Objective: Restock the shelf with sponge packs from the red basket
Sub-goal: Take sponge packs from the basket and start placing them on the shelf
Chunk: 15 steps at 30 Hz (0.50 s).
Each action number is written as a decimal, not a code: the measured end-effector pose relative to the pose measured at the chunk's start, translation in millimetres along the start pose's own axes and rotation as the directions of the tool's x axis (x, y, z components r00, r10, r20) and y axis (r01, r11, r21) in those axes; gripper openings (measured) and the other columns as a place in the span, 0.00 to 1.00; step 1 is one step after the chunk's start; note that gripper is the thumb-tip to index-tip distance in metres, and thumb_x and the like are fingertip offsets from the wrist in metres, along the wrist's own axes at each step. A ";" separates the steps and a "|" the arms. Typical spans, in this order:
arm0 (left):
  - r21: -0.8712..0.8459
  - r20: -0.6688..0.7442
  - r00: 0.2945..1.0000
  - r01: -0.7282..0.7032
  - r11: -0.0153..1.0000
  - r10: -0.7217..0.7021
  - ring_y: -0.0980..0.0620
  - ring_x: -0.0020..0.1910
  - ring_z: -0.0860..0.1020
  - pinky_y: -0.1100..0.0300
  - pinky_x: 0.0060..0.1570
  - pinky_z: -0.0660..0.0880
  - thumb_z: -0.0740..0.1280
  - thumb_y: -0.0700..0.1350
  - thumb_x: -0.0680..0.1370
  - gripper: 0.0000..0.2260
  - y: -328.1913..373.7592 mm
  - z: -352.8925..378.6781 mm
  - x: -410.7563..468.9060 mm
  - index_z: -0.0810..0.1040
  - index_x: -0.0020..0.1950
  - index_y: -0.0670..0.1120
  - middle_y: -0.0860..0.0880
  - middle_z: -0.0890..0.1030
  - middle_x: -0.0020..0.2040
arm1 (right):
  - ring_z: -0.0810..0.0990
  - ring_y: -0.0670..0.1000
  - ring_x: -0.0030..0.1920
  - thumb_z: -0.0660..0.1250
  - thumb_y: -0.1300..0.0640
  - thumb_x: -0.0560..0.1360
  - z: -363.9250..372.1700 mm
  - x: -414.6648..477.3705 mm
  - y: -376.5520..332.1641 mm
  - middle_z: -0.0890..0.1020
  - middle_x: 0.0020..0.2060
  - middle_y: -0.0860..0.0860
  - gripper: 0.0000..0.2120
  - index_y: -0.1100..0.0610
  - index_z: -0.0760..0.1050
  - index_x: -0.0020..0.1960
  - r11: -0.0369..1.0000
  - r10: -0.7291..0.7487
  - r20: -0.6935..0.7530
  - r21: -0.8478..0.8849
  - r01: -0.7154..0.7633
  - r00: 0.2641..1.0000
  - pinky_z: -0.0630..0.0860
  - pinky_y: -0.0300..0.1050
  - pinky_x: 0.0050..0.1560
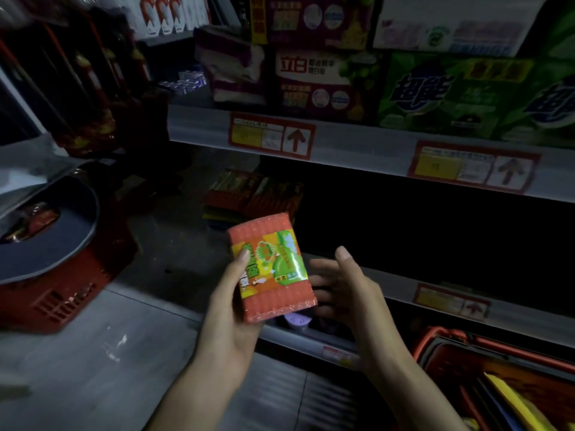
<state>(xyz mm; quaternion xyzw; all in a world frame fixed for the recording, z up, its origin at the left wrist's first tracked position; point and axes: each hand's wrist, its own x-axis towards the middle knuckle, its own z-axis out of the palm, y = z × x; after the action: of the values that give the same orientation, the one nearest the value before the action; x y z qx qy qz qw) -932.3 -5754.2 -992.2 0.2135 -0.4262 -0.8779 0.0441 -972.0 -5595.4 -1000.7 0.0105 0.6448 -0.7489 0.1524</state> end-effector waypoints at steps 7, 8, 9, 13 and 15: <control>0.157 0.008 0.999 -0.032 0.987 0.031 0.41 0.61 0.83 0.43 0.64 0.77 0.70 0.62 0.77 0.25 -22.4 13.2 8.2 0.80 0.68 0.47 0.41 0.85 0.60 | 0.87 0.49 0.49 0.81 0.46 0.67 -13.6 -19.5 -0.4 0.87 0.50 0.48 0.26 0.47 0.79 0.62 0.964 -0.131 -0.014 -0.234 0.124 0.991 0.82 0.43 0.45; 0.183 0.007 0.999 -0.045 0.982 0.045 0.41 0.60 0.83 0.43 0.64 0.77 0.70 0.64 0.76 0.28 -25.5 15.5 9.4 0.79 0.68 0.47 0.42 0.85 0.61 | 0.87 0.48 0.49 0.81 0.50 0.68 -14.7 -21.2 0.7 0.88 0.49 0.48 0.22 0.51 0.80 0.59 0.967 -0.161 -0.058 -0.209 0.145 0.985 0.83 0.44 0.47; 0.218 0.015 0.998 -0.069 0.974 0.067 0.42 0.60 0.84 0.43 0.62 0.78 0.70 0.66 0.75 0.29 -28.6 18.1 10.2 0.79 0.68 0.48 0.42 0.85 0.60 | 0.87 0.48 0.49 0.80 0.55 0.69 -15.8 -23.4 1.2 0.88 0.48 0.48 0.18 0.54 0.80 0.56 0.973 -0.179 -0.109 -0.164 0.160 0.978 0.83 0.43 0.47; 0.453 0.060 0.979 -0.202 0.868 0.196 0.51 0.54 0.84 0.61 0.44 0.79 0.70 0.65 0.74 0.24 -35.1 29.4 8.9 0.80 0.66 0.55 0.49 0.83 0.60 | 0.88 0.51 0.49 0.78 0.61 0.72 -26.1 -27.6 3.7 0.89 0.46 0.52 0.11 0.60 0.82 0.53 0.984 -0.159 -0.276 0.038 0.176 0.948 0.82 0.40 0.47; 0.522 0.069 0.973 -0.224 0.823 0.221 0.55 0.55 0.81 0.66 0.38 0.79 0.70 0.64 0.73 0.23 -37.4 32.1 8.0 0.79 0.66 0.60 0.53 0.75 0.61 | 0.88 0.52 0.49 0.77 0.60 0.72 -29.7 -23.9 6.0 0.89 0.45 0.53 0.11 0.60 0.82 0.52 0.979 -0.113 -0.340 0.119 0.162 0.933 0.82 0.44 0.49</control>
<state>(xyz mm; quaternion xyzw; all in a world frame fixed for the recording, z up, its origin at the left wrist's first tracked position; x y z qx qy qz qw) -948.8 -5709.2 -1006.1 0.1639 -0.6721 -0.7171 0.0847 -953.1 -5562.2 -1006.4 0.1022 0.6040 -0.7903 -0.0125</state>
